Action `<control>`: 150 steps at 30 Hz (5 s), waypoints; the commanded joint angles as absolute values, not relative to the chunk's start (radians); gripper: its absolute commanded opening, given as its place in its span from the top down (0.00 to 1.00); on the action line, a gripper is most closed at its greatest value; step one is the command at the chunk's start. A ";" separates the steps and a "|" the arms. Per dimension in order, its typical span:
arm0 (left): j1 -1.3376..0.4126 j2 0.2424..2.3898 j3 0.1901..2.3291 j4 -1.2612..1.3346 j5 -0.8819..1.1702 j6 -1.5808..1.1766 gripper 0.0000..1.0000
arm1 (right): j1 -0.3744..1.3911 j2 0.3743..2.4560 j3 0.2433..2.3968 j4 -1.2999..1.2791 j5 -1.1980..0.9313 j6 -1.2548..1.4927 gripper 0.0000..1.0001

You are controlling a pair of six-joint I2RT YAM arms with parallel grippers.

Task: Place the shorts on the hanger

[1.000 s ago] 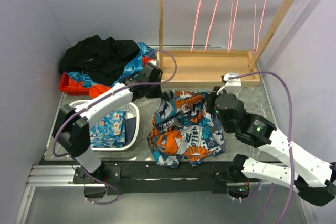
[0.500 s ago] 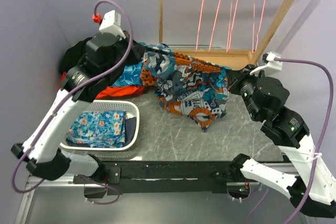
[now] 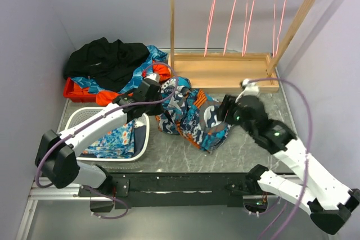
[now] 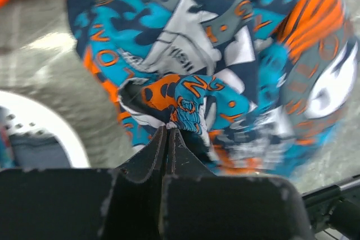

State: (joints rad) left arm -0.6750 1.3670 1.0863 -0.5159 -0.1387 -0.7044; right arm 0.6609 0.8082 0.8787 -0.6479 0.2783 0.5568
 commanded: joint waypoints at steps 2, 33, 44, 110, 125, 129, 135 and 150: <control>-0.703 1.397 1.183 -0.385 -0.080 -0.712 0.99 | 0.653 0.819 1.268 -0.606 0.397 0.476 0.34; -0.707 1.239 1.149 -0.442 -0.026 -0.621 0.99 | -0.133 1.713 2.221 -0.646 0.069 0.314 0.43; -0.707 1.250 1.151 -0.445 -0.014 -0.595 0.99 | -0.124 1.773 2.218 -0.660 0.113 0.301 0.57; -0.647 1.463 1.206 -0.339 -0.175 -0.746 0.99 | 0.170 0.502 0.902 -0.805 -0.409 0.573 1.00; -0.644 1.496 1.256 -0.391 -0.291 -0.703 0.99 | 0.247 0.370 0.827 -0.847 -0.782 0.531 1.00; -0.646 1.477 1.246 -0.400 -0.272 -0.675 0.99 | 0.250 0.379 0.828 -0.808 -0.816 0.534 1.00; -0.649 1.433 1.227 -0.399 -0.198 -0.621 0.99 | 0.282 0.396 0.811 -0.690 -0.833 0.580 1.00; -0.699 1.373 1.253 -0.472 -0.204 -0.537 0.99 | 0.495 0.503 0.822 -0.615 -0.577 0.584 1.00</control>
